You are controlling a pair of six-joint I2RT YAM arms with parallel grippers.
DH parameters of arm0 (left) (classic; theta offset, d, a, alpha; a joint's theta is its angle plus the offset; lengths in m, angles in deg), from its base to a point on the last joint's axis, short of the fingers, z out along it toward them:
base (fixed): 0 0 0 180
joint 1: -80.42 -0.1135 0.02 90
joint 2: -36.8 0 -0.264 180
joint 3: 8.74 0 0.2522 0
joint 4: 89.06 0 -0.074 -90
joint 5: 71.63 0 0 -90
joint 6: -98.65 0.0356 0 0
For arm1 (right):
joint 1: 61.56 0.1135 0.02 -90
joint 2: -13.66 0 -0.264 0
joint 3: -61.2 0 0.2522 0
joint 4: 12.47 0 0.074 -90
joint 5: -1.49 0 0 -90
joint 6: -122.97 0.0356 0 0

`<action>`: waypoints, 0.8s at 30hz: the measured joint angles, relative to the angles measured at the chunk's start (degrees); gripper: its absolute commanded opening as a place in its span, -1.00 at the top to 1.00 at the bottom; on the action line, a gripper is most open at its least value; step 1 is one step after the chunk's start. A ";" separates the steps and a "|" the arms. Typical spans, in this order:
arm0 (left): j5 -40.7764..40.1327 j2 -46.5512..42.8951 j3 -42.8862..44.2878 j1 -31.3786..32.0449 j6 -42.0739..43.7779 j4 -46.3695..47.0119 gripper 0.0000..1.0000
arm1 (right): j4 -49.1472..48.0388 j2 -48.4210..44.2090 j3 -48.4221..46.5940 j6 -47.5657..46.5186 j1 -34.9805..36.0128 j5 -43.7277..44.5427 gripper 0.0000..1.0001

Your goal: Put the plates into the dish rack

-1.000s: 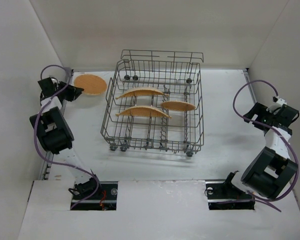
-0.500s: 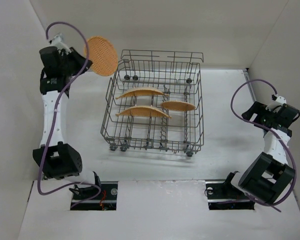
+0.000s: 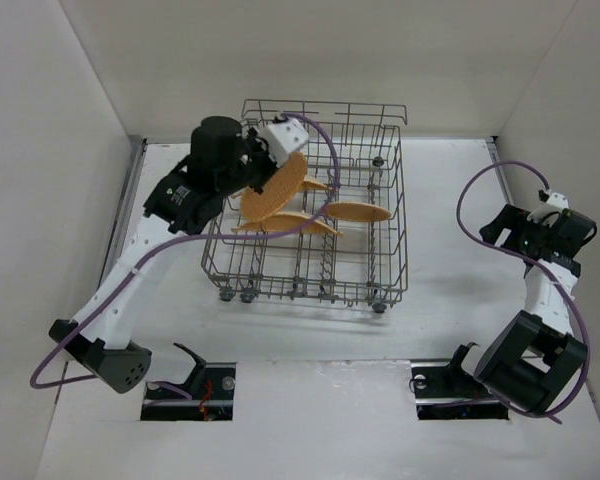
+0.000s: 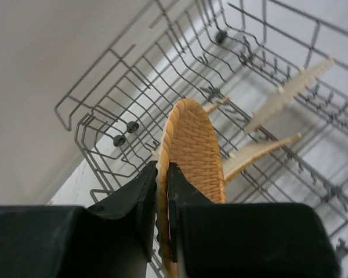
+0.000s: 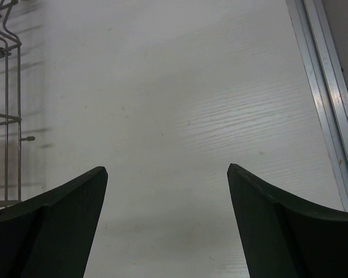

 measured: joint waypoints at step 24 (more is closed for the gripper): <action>-0.59 -0.35 -9.49 24.57 29.05 2.12 0.96 | -0.98 -2.89 2.12 -0.15 0.02 0.02 -0.81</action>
